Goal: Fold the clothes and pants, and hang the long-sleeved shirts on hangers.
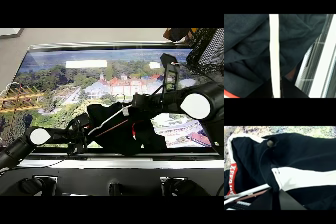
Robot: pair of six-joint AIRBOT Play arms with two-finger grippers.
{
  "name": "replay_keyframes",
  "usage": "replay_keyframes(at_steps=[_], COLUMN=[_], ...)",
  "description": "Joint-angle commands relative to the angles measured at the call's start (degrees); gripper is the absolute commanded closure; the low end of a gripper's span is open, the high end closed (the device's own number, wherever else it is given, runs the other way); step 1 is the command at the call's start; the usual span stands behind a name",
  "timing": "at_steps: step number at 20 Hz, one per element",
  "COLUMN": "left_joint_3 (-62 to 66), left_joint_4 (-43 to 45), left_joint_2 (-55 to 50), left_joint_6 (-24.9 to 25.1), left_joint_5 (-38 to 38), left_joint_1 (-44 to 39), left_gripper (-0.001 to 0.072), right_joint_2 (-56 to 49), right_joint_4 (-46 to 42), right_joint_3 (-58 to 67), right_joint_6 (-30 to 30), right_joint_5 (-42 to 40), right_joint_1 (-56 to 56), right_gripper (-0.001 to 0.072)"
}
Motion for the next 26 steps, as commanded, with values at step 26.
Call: replay_keyframes(at_steps=[26], left_joint_3=[7.02], left_joint_4=[1.97], left_joint_2=[-4.76], left_joint_6=[-1.07], left_joint_5=[1.07], left_joint_1=[-3.43], left_gripper=[0.0676], right_joint_2=[1.20], right_joint_4=[-0.28], right_joint_3=[5.20], right_joint_6=[0.48], right_joint_5=[2.14], right_joint_1=[0.07], right_gripper=[0.0601])
